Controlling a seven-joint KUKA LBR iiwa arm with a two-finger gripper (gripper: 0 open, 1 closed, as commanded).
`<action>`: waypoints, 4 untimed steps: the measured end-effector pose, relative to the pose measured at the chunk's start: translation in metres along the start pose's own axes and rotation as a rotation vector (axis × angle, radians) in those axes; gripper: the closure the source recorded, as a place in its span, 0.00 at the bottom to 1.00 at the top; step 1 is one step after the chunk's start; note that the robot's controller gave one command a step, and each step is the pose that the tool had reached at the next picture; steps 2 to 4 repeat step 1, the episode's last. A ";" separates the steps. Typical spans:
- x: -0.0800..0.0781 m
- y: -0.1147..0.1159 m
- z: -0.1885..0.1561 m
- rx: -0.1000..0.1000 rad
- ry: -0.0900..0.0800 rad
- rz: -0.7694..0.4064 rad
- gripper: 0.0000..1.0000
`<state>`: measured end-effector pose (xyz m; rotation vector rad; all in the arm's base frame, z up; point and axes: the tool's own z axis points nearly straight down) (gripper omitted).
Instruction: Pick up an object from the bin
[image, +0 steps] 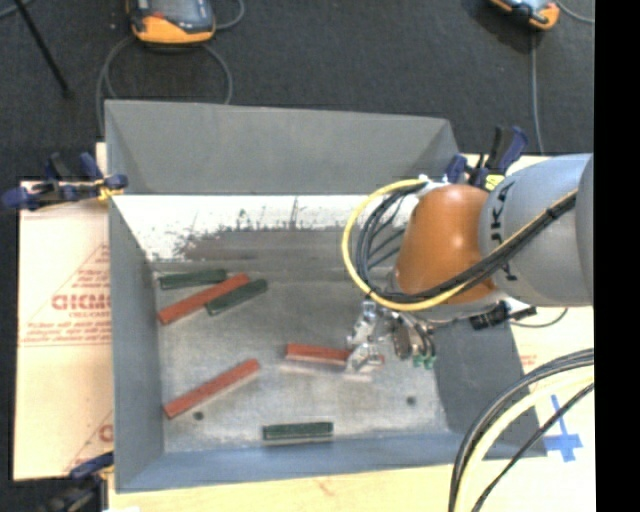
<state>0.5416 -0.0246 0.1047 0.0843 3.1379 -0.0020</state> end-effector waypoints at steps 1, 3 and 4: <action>0.007 -0.029 -0.102 0.000 -0.001 0.018 1.00; 0.007 -0.029 -0.102 0.000 -0.001 0.018 1.00; 0.007 -0.029 -0.102 0.000 -0.001 0.018 1.00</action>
Offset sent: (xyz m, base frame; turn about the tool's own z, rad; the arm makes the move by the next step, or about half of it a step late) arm 0.0000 0.0000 0.0000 0.0000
